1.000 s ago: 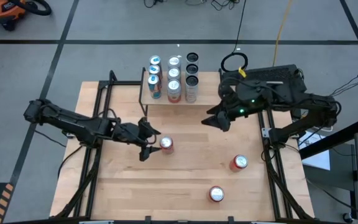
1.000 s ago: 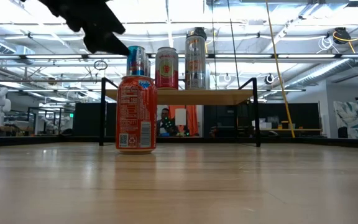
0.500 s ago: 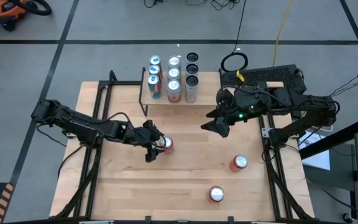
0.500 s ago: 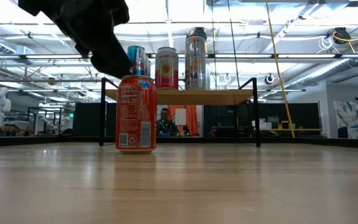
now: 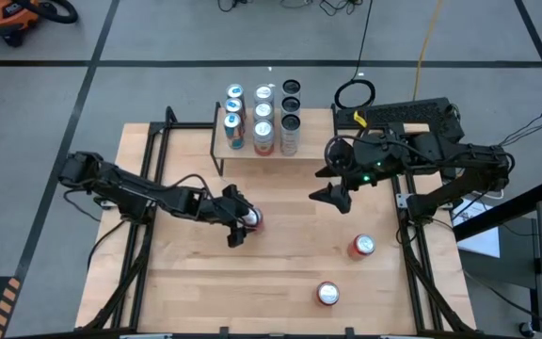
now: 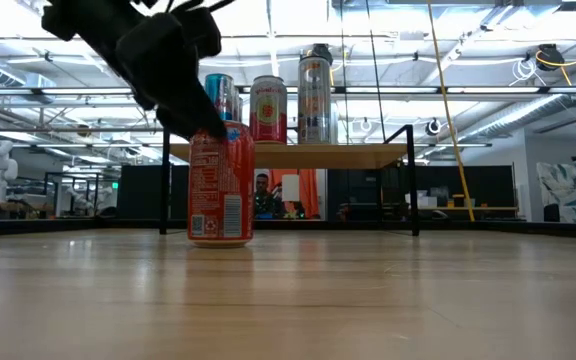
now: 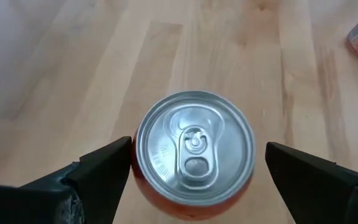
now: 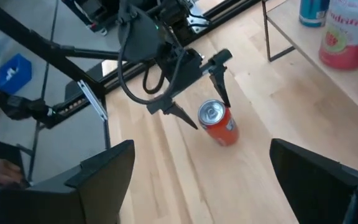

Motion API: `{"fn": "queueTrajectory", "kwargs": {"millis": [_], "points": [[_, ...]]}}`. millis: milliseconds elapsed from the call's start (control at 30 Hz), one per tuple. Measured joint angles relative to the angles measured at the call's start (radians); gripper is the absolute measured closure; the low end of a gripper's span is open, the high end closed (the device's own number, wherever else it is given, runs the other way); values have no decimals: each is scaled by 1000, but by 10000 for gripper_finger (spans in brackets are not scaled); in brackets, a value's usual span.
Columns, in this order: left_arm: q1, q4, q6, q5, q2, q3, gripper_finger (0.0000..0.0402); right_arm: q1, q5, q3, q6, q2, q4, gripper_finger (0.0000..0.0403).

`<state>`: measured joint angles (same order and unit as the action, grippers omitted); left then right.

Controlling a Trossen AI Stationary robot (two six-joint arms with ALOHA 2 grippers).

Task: Place canned beverage on shelf
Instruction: Put the top left red soda can on the shelf

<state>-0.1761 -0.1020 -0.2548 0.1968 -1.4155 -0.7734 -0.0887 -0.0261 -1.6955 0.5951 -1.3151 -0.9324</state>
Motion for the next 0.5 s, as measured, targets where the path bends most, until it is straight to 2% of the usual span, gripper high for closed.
{"fn": "queueTrajectory", "kwargs": {"millis": [167, 300, 500], "points": [[2, 26, -31, -5, -56, 0, 37, 0, 2, 0, -52, 0, 0, 51], [2, 39, -100, -4, -61, 0, 50, 0, 4, 0, -77, 0, -1, 51], [11, 118, -107, 2, -62, 1, 80, 0, 4, 0, -117, 0, -1, 51]]}}
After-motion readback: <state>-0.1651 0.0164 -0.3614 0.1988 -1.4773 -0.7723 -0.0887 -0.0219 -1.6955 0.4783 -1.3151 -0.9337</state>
